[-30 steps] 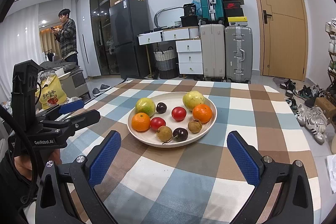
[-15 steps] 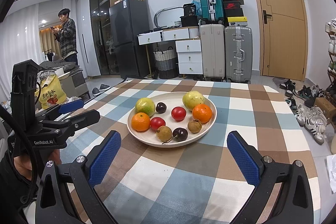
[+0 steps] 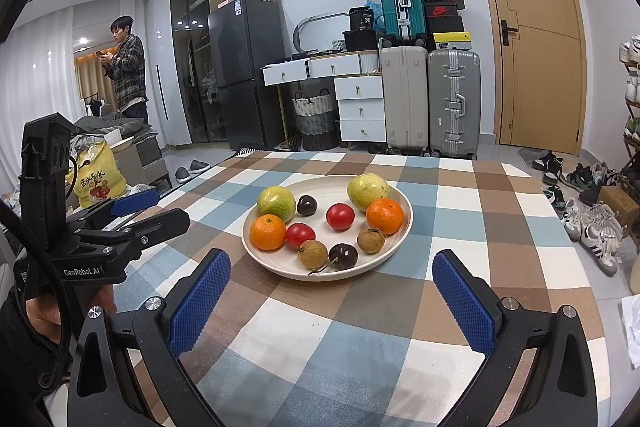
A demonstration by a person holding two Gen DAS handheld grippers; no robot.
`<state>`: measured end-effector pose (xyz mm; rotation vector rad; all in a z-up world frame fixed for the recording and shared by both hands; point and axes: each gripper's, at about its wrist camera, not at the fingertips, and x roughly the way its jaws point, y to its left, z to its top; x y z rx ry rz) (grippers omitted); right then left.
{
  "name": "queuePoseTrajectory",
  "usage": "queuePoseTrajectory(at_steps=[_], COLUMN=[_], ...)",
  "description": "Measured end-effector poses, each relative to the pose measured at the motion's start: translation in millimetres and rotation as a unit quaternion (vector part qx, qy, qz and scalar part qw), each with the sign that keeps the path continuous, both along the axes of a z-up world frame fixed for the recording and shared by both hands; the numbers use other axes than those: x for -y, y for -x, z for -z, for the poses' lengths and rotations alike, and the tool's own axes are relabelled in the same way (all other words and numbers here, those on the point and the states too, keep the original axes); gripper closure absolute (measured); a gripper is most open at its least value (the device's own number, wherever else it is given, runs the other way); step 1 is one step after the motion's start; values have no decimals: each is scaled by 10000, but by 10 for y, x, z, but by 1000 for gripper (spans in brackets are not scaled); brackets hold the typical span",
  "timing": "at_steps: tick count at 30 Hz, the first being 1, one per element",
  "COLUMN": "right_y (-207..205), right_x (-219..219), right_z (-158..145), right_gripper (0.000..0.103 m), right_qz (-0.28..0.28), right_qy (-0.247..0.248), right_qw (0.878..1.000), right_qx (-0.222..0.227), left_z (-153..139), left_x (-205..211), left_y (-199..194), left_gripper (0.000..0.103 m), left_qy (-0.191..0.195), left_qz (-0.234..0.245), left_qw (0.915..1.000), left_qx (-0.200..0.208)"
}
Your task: Organize fruits
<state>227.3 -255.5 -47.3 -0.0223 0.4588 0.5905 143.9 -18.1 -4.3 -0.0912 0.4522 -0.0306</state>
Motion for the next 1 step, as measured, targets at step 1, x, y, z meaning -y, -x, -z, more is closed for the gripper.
queuePoseTrajectory(at_steps=[1], right_y=[-1], right_x=[0], right_z=[1], right_gripper=[0], right_qz=[0], right_qy=[-1], right_qw=[10000], right_qx=[1], left_z=[-15], left_x=[-2], left_y=[2], left_gripper=[1], left_qy=[0], left_qz=[-6], left_qw=[10000], left_qx=[2])
